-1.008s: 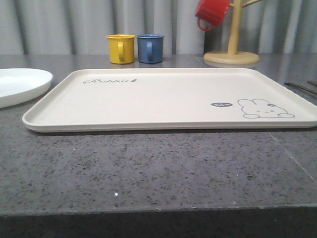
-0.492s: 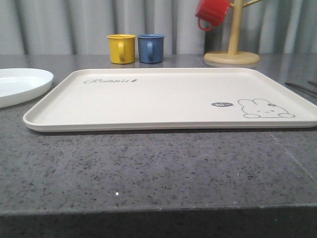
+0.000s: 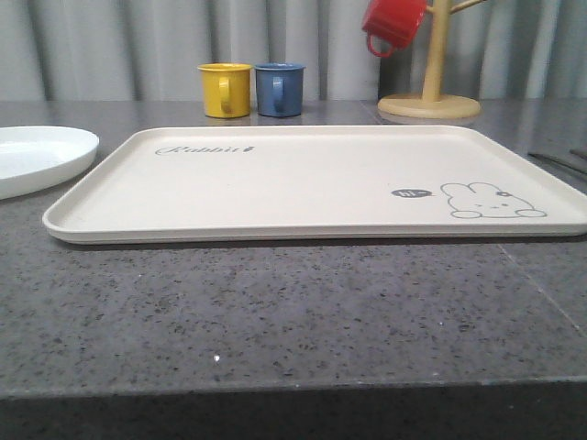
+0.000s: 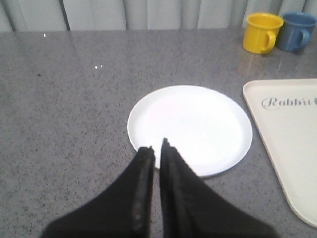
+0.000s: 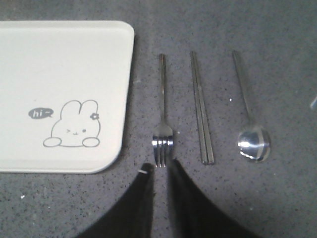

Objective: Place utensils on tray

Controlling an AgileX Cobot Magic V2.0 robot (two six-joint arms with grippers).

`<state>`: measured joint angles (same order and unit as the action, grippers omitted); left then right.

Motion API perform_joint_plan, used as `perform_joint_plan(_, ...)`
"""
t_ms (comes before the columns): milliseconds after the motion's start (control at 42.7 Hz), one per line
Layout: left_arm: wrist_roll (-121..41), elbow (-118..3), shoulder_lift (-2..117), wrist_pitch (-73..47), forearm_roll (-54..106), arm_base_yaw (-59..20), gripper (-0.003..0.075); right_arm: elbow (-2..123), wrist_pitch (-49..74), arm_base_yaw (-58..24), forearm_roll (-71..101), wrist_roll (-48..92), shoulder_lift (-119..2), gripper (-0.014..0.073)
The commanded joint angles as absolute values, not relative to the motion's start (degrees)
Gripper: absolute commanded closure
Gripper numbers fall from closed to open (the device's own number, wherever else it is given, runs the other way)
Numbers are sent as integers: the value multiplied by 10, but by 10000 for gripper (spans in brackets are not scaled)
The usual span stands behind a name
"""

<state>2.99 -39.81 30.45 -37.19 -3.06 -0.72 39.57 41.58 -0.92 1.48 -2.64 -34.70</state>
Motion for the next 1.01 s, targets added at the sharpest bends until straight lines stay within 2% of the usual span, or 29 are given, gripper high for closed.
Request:
perform_joint_plan(0, 28, -429, 328, -349, -29, -11, 463, 413, 386, -8, 7, -18, -364, 214)
perform_joint_plan(94, 28, -441, 347, -356, -30, -11, 285, 413, 387, -8, 7, -18, -371, 81)
perform_joint_plan(164, 28, -451, 365, -367, -30, -11, 233, 413, 387, -8, 7, -18, -374, 65)
perform_joint_plan(469, 28, -545, 508, -469, -74, -9, 237, 413, 387, -8, 6, -18, -376, 65)
perform_joint_plan(609, 4, -611, 615, -500, -76, 36, 237, 413, 387, -8, 6, -18, -376, 65)
perform_joint_plan(680, -27, -639, 660, -499, -21, 75, 237, 413, 387, -8, 6, -18, -376, 65)
perform_joint_plan(844, -191, -683, 748, -500, 231, 168, 237, 413, 387, -8, 6, -18, -376, 65)
perform_joint_plan(984, -234, -700, 806, -497, 298, 196, 237, 413, 387, -8, 6, -18, -376, 65)
